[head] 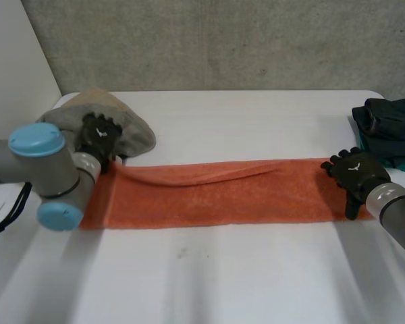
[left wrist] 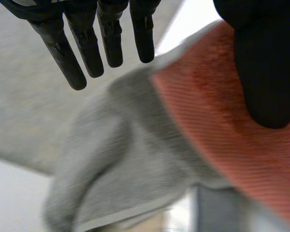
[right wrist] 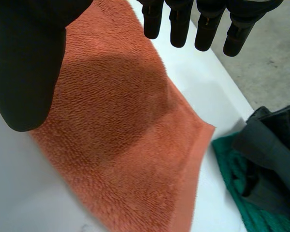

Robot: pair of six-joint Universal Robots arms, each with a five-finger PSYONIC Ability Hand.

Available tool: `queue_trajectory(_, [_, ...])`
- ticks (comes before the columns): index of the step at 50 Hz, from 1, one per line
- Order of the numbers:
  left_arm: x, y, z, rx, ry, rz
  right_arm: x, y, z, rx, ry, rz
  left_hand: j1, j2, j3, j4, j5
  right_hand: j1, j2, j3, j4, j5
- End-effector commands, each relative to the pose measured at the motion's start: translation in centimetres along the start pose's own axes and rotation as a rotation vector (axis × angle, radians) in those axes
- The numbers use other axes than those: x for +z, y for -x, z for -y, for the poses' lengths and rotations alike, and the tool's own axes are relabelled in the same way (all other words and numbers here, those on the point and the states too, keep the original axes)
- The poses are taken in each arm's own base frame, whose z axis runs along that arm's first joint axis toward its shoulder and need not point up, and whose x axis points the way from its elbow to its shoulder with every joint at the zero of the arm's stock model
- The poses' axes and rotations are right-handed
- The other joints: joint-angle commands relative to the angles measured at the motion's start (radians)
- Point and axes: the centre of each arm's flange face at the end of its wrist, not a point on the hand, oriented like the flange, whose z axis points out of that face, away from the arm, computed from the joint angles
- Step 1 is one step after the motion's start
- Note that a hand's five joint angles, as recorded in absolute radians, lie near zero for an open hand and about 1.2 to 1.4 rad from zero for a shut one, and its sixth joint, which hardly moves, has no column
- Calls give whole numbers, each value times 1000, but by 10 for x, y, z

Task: Fold the laundry.

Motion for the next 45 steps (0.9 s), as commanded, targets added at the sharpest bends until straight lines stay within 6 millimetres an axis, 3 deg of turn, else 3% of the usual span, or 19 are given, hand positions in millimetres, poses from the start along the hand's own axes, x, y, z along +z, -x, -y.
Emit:
queue_trajectory(1, [14,17,6,-34,44,170,-12,-25,6,59,-20,-68,38,34,31,32,27,-59,-39,-36,-37,-44])
queue_trajectory(5, [-9,16,24,-51,16,126,-14,-31,2,87,-26,-53,23,19,16,17,13,-59,-39,-36,-37,-44])
queue_trajectory(15, [-53,11,40,-50,17,69,-16,-40,-9,115,5,-21,-24,-28,-31,-30,-34,10,30,33,32,25])
queue_trajectory(20, [-84,9,50,-84,-2,20,-13,-47,-16,122,21,-34,-27,-31,-34,-33,-37,83,103,106,105,98])
queue_trajectory(28, [-108,3,61,-130,-40,-33,2,-44,-34,132,53,-25,-27,-31,-34,-33,-37,186,206,209,208,201])
queue_trajectory(34, [-112,-2,64,-132,-50,-45,14,-46,-49,123,80,-25,-30,-34,-36,-36,-40,274,294,297,296,289])
queue_trajectory(36, [-112,-2,64,-131,-51,-46,18,-51,-55,111,91,-36,-30,-34,-36,-36,-40,543,563,566,565,558])
queue_trajectory(39, [-112,-3,63,-131,-49,-47,21,-60,-60,91,105,-64,-30,-34,-37,-36,-40,1160,1180,1183,1183,1175])
queue_trajectory(45, [-114,2,67,-133,-61,-36,18,-93,-77,83,166,-188,-27,-31,-34,-33,-37,1163,1183,1185,1185,1178])
